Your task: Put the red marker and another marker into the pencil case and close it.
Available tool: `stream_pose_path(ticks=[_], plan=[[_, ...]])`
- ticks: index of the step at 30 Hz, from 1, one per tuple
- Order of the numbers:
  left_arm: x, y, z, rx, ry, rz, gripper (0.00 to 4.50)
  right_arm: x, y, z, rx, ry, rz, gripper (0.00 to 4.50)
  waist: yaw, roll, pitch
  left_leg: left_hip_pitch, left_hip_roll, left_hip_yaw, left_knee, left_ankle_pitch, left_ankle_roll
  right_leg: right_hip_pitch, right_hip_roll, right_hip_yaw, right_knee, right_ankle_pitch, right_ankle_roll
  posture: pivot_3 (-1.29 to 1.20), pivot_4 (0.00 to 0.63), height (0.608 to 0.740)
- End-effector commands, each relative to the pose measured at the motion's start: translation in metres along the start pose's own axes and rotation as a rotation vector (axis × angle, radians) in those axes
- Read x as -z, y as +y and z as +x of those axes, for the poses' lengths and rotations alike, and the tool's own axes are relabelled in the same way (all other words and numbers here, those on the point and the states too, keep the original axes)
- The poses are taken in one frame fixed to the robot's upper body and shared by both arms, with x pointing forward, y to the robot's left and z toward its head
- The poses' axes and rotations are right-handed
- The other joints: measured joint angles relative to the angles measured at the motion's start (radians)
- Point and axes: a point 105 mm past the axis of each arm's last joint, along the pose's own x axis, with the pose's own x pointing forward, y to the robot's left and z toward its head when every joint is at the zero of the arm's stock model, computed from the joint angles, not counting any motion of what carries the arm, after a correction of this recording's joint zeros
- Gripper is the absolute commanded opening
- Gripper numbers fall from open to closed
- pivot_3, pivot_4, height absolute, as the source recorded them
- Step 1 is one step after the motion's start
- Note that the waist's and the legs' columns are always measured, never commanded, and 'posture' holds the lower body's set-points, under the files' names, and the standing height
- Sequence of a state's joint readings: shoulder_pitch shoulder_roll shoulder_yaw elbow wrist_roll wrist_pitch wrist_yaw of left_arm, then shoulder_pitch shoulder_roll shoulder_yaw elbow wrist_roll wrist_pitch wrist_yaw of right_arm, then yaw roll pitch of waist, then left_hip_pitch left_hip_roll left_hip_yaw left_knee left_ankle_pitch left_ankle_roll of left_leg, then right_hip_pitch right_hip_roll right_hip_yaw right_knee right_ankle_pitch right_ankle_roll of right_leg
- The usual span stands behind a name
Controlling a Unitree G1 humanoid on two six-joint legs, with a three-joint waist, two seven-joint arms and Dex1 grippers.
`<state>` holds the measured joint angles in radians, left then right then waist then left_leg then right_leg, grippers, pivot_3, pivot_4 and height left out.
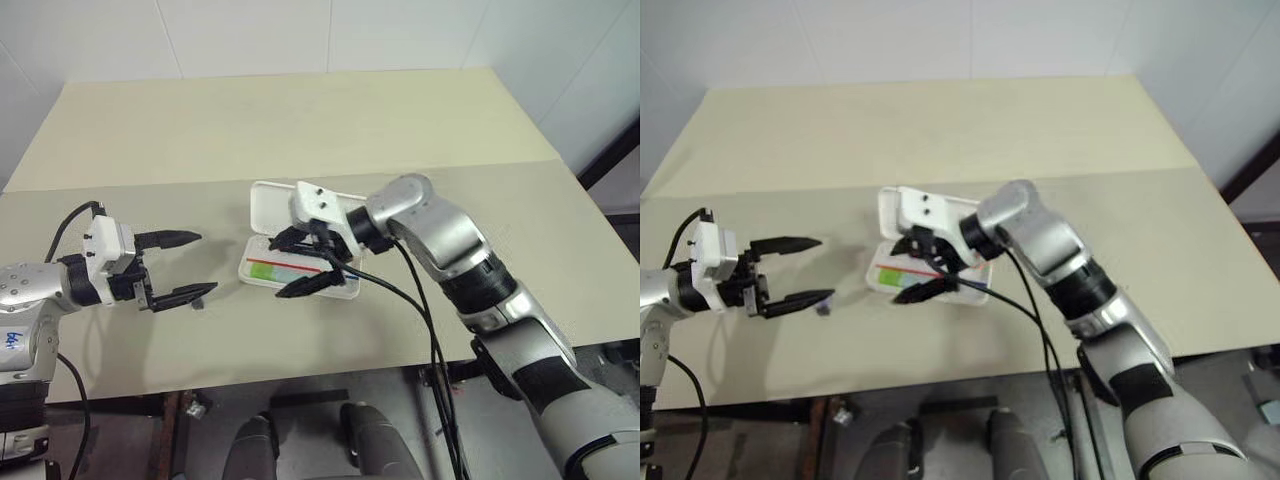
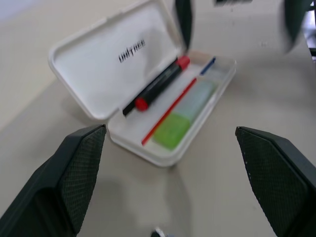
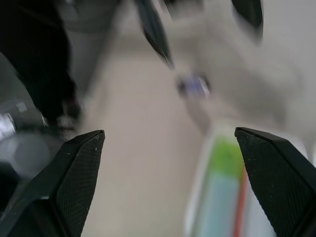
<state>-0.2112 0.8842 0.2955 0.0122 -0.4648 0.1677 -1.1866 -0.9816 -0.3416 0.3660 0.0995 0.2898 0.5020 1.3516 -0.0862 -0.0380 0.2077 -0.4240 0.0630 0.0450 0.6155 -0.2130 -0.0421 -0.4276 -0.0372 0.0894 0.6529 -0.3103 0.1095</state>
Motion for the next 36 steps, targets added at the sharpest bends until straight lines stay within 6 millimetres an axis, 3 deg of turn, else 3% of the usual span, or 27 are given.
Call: stream_pose_path(ticks=[1, 3, 11, 15, 25, 36], plan=[[0.003, -0.005, -0.002, -0.021, 0.091, -0.007, 4.5, -0.024, 0.006, -0.028, 0.033, -0.204, -0.13, 4.46, 0.0, 0.0, 0.0, 0.0, 0.0, 0.0, 0.0, 0.0, 0.0, 0.0, 0.0, 0.0, 0.0, 0.0, 0.0, 0.0, 0.15, 0.74], [0.009, -0.009, -0.002, -0.054, 0.163, -0.029, 4.5, -0.021, 0.007, -0.05, 0.091, -0.291, -0.146, 4.46, 0.002, -0.001, 0.0, 0.001, 0.001, 0.0, 0.0, 0.0, 0.0, 0.0, 0.001, 0.0, 0.001, 0.0, 0.0, 0.0, 0.15, 0.74], [0.022, -0.019, -0.003, -0.177, 0.297, -0.138, 4.5, -0.026, 0.003, -0.084, 0.207, -0.428, -0.133, 4.46, 0.0, -0.001, 0.0, 0.002, 0.001, 0.0, 0.0, 0.0, 0.0, 0.001, 0.001, 0.001, 0.001, 0.0, -0.001, 0.0, 0.15, 0.74], [0.021, -0.02, 0.005, -0.323, 0.336, -0.211, 4.5, -0.023, 0.004, -0.099, 0.233, -0.437, -0.089, 4.46, 0.002, -0.001, 0.0, 0.002, 0.001, 0.0, 0.0, 0.0, 0.0, 0.001, 0.001, 0.001, 0.001, -0.001, -0.001, 0.0, 0.15, 0.74], [0.021, -0.021, 0.016, -0.597, 0.346, -0.366, 4.5, -0.015, 0.015, -0.09, 0.203, -0.424, -0.039, 4.46, 0.001, -0.001, -0.001, 0.002, 0.001, 0.0, 0.0, 0.0, 0.0, 0.001, 0.002, 0.003, 0.001, 0.0, 0.0, 0.0, 0.15, 0.74], [0.027, -0.031, 0.024, -0.847, 0.403, -0.557, 4.5, -0.014, 0.017, -0.096, 0.213, -0.411, -0.017, 4.46, 0.005, -0.004, -0.002, 0.002, 0.0, -0.003, 0.006, -0.001, -0.003, 0.003, 0.005, 0.004, 0.001, 0.001, 0.002, 0.0, 0.15, 0.74]])
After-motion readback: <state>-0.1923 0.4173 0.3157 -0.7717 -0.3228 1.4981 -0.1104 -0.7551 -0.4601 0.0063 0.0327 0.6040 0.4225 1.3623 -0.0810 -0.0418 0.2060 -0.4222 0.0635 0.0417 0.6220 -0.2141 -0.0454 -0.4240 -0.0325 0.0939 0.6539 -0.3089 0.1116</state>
